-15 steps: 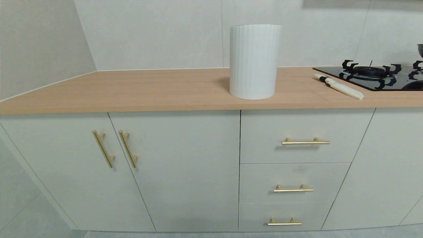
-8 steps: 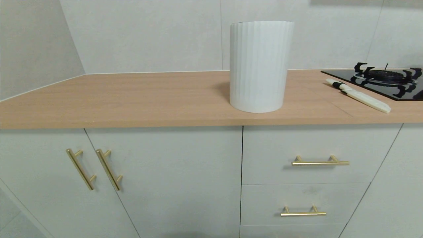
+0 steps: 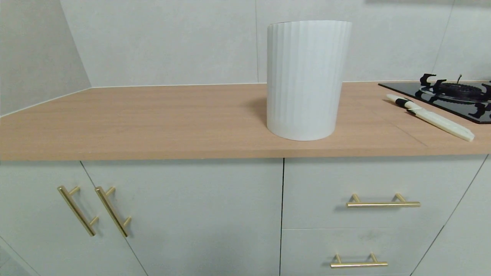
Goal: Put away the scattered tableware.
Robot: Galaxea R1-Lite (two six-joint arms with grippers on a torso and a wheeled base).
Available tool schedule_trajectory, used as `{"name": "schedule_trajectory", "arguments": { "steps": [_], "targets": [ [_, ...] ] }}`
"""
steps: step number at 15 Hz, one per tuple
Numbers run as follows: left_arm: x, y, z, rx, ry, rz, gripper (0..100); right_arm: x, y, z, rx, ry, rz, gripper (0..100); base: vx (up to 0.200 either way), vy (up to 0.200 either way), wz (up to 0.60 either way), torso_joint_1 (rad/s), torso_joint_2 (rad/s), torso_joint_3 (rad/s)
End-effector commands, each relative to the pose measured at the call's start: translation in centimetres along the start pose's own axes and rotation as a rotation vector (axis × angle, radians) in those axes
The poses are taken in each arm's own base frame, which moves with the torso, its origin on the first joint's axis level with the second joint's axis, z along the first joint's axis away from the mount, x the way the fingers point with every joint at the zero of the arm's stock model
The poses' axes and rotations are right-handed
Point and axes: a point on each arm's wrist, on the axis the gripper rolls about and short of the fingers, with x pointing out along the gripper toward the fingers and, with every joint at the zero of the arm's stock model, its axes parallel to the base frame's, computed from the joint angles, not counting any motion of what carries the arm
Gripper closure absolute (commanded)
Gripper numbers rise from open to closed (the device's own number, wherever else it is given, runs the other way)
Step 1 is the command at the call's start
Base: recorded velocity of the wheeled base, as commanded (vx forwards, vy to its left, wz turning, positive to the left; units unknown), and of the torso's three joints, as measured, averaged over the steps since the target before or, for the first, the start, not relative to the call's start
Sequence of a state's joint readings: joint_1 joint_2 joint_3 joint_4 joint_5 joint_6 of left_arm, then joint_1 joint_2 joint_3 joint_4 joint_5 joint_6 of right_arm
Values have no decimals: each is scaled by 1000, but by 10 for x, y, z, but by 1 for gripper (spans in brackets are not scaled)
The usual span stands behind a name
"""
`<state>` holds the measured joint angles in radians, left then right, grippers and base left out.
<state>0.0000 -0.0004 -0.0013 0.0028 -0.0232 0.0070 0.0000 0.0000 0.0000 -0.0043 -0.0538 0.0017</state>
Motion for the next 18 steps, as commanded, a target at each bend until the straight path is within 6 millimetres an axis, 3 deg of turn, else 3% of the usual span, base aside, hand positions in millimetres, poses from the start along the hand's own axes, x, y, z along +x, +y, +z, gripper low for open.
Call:
{"name": "schedule_trajectory", "arguments": {
  "steps": [1, 8, 18],
  "targets": [
    [0, 0, 0, -1, -1, 0, 0, 0, 0, 0, 0, 1, 0, 0, 0, 0, 0, 0, 0, 0],
    [0, 0, 0, -1, 0, 0, 0, 0, 0, 0, -2, 1, 0, 0, 0, -200, 0, 4, 3, 2],
    [0, 0, 0, -1, -1, 0, 0, 0, 0, 0, -3, 1, 0, 0, 0, 0, 0, 0, 0, 0]
  ]
}}
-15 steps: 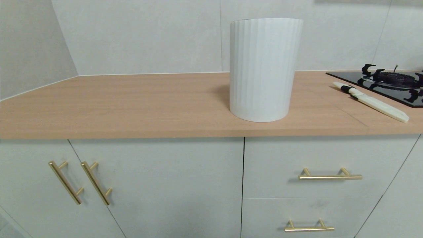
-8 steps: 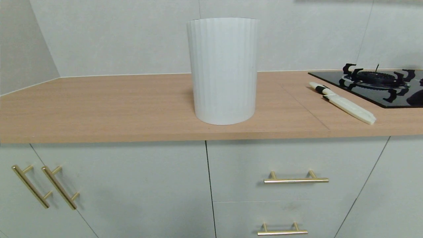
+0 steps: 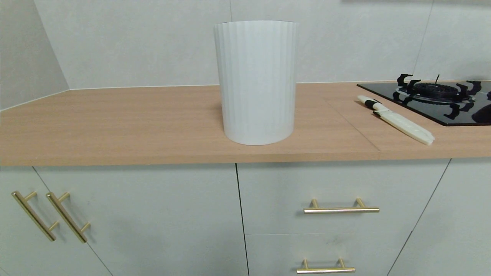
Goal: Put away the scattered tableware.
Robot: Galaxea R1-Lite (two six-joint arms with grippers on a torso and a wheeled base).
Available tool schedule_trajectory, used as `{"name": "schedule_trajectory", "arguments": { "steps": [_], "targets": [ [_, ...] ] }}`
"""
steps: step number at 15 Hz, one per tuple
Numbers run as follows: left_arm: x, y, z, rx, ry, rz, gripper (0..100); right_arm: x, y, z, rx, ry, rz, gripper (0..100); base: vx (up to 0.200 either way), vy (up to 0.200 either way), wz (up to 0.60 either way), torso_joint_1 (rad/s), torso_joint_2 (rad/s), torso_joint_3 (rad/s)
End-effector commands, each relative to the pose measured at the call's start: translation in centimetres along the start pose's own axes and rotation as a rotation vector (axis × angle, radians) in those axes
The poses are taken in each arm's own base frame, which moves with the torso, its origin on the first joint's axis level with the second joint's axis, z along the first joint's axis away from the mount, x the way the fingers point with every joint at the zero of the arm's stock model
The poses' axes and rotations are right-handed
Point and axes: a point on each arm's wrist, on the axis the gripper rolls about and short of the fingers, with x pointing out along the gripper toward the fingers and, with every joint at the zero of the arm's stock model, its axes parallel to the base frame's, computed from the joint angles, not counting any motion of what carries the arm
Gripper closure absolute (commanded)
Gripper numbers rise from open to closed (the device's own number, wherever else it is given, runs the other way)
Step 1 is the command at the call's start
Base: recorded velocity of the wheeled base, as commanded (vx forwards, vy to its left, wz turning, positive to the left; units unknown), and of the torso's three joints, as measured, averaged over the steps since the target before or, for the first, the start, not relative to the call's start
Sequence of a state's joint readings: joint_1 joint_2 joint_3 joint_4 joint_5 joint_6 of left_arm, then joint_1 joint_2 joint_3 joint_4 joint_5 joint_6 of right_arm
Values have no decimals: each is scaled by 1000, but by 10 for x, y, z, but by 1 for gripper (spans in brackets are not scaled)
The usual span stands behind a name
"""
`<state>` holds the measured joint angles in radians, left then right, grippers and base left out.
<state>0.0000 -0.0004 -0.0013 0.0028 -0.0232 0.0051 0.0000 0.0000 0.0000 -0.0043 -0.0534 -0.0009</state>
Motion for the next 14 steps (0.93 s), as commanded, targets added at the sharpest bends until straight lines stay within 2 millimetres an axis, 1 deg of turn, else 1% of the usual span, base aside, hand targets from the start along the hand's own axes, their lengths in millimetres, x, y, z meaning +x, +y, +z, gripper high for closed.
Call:
{"name": "schedule_trajectory", "arguments": {
  "steps": [1, 7, 11, 14],
  "targets": [
    [0, 0, 0, -1, 2, 0, 0, 0, 0, 0, -1, 1, 0, 0, 0, 0, 0, 0, 0, 0],
    [0, 0, 0, 1, 2, 0, 0, 0, 0, 0, -1, 1, 1, 0, 0, 0, 0, 4, -23, -17],
    [0, 0, 0, -1, 0, 0, 0, 0, 0, 0, -1, 1, 1, 0, 0, 0, 0, 87, -269, -272],
    [0, 0, 0, 0, -1, 0, 0, 0, 0, 0, -1, 1, 0, 0, 0, 0, 0, 128, -538, -310]
  ]
}}
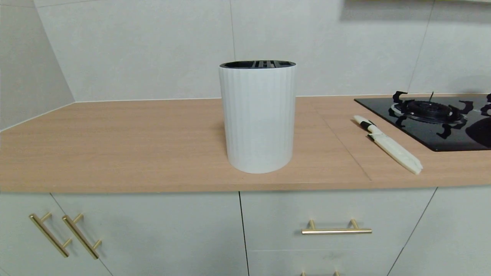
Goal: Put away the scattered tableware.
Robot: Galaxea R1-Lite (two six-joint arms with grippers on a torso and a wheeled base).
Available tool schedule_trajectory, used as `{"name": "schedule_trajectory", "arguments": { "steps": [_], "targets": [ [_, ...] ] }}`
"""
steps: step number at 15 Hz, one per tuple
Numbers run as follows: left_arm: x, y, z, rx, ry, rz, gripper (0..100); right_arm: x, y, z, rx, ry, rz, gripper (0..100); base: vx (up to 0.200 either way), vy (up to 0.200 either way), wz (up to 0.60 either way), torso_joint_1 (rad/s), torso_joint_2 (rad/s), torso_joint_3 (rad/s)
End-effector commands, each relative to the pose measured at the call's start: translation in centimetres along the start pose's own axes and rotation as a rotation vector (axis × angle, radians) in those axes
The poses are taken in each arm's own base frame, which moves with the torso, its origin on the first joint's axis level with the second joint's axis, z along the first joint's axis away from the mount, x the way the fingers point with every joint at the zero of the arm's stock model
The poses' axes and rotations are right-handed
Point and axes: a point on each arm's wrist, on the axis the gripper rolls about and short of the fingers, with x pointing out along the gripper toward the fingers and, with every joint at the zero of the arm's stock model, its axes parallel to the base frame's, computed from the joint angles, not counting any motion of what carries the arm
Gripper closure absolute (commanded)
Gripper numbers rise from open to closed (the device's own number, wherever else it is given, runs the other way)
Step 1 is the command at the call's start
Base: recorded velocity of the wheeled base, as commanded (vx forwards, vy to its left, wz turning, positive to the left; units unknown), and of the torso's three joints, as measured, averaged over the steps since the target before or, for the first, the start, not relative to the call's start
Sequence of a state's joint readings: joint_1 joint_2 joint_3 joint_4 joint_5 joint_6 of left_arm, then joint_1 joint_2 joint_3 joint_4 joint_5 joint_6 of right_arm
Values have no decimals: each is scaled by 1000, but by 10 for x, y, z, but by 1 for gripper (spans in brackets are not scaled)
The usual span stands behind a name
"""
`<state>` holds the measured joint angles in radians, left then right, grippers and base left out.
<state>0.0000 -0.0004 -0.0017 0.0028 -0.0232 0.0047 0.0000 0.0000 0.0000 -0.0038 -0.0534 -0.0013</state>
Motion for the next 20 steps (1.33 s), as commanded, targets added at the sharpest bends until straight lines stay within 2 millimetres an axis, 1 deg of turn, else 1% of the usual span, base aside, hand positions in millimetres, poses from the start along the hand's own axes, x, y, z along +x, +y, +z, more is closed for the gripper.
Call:
{"name": "schedule_trajectory", "arguments": {
  "steps": [1, 10, 20],
  "targets": [
    [0, 0, 0, 0, 1, 0, 0, 0, 0, 0, 0, 1, 0, 0, 0, 0, 0, 154, -471, -310],
    [0, 0, 0, 0, 1, 0, 0, 0, 0, 0, 0, 1, 0, 0, 0, 0, 0, 186, -469, -290],
    [0, 0, 0, 0, 2, 0, 0, 0, 0, 0, 0, 1, 0, 0, 0, 0, 0, 233, -521, -292]
  ]
}}
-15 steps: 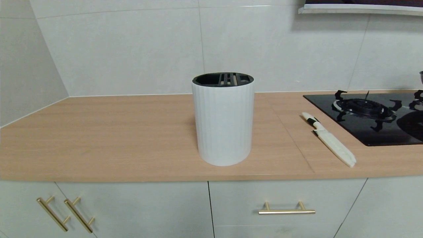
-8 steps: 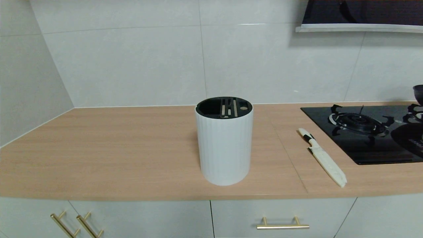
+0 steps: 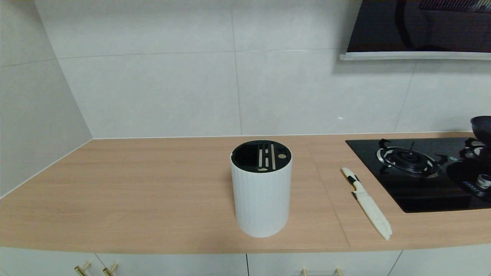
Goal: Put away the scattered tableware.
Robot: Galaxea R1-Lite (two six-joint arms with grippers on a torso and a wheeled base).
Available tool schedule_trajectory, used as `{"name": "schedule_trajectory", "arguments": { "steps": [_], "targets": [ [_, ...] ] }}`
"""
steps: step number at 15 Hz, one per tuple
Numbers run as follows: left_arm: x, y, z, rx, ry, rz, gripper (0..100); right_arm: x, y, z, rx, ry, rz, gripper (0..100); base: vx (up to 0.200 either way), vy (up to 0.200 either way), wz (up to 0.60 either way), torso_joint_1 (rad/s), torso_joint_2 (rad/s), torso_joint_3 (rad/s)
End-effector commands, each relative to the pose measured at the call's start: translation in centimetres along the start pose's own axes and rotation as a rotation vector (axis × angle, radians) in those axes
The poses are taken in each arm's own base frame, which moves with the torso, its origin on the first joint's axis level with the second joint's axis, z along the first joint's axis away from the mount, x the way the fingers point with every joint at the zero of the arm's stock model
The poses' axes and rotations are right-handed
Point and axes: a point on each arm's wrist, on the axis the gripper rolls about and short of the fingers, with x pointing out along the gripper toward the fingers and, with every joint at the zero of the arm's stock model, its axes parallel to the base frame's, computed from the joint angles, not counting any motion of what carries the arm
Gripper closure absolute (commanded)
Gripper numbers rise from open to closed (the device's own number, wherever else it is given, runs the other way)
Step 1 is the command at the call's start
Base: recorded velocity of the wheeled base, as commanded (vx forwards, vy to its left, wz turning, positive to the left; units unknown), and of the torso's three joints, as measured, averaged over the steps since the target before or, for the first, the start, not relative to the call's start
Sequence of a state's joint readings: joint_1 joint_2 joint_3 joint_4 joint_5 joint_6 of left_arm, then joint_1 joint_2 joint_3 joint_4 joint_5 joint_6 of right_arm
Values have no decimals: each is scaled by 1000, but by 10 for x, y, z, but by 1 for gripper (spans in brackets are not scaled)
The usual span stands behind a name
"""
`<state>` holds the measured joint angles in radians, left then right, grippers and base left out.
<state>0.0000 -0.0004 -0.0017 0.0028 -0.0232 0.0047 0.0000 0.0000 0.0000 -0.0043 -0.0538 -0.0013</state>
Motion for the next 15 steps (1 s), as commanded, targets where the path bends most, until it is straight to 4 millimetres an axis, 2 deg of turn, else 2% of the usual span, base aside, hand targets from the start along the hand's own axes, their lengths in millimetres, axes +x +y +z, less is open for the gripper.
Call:
{"name": "schedule_trajectory", "arguments": {
  "steps": [1, 6, 11, 15],
  "targets": [
    [0, 0, 0, 1, 1, 0, 0, 0, 0, 0, 0, 1, 0, 0, 0, 0, 0, 256, -564, -310],
    [0, 0, 0, 0, 1, 0, 0, 0, 0, 0, 0, 1, 0, 0, 0, 0, 0, 275, -595, -318],
    [0, 0, 0, 0, 1, 0, 0, 0, 0, 0, 0, 1, 0, 0, 0, 0, 0, 206, -431, -227],
    [0, 0, 0, 1, -1, 0, 0, 0, 0, 0, 3, 1, 2, 0, 0, 0, 0, 28, -56, -27]
  ]
}}
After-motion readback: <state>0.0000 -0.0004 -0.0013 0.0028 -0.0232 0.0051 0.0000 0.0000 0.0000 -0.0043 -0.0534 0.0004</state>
